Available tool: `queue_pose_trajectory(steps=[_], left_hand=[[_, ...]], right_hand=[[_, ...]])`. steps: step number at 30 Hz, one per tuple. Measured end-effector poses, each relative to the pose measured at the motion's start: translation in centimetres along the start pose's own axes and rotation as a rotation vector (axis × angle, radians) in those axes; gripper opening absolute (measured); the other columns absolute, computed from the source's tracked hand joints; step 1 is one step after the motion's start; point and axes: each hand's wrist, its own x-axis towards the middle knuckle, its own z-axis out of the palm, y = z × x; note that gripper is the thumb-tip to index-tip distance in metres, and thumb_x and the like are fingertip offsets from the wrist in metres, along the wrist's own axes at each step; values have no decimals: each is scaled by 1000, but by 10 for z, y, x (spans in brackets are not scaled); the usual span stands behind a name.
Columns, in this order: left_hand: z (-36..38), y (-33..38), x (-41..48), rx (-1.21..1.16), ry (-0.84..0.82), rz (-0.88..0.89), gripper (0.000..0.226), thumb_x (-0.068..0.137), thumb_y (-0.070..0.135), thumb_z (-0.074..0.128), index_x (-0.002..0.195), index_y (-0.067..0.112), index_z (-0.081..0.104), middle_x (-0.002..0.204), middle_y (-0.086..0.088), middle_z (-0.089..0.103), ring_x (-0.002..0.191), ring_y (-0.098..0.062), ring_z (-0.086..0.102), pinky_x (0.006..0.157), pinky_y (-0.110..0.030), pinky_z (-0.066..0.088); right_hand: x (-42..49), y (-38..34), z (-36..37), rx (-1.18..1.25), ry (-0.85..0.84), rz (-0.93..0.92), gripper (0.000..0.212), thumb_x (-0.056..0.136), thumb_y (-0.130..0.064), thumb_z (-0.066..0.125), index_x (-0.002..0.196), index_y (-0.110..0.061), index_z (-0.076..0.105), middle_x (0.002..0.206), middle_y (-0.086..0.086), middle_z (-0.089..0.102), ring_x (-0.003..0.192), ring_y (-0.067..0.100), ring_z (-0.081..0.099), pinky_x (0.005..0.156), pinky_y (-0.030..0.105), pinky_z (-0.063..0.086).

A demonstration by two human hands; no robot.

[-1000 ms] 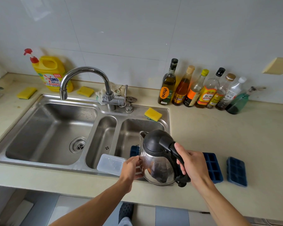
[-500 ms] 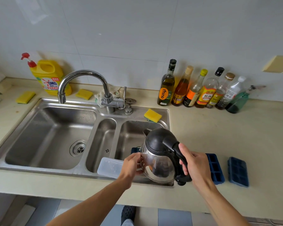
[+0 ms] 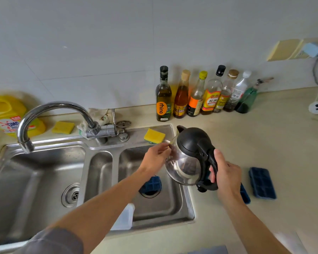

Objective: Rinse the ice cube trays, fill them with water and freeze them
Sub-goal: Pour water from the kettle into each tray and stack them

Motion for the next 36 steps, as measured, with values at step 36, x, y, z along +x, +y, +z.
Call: queue_pose_trajectory(steps=[36], left_hand=[[-109, -100, -90, 442, 380, -361, 15, 100, 28, 59, 95, 18, 69, 89, -3, 71, 84, -22, 67, 86, -43, 58]], right_hand=[[-23, 68, 108, -801, -878, -209, 33, 94, -38, 59, 75, -11, 57, 67, 0, 57, 61, 12, 50, 62, 32, 41]])
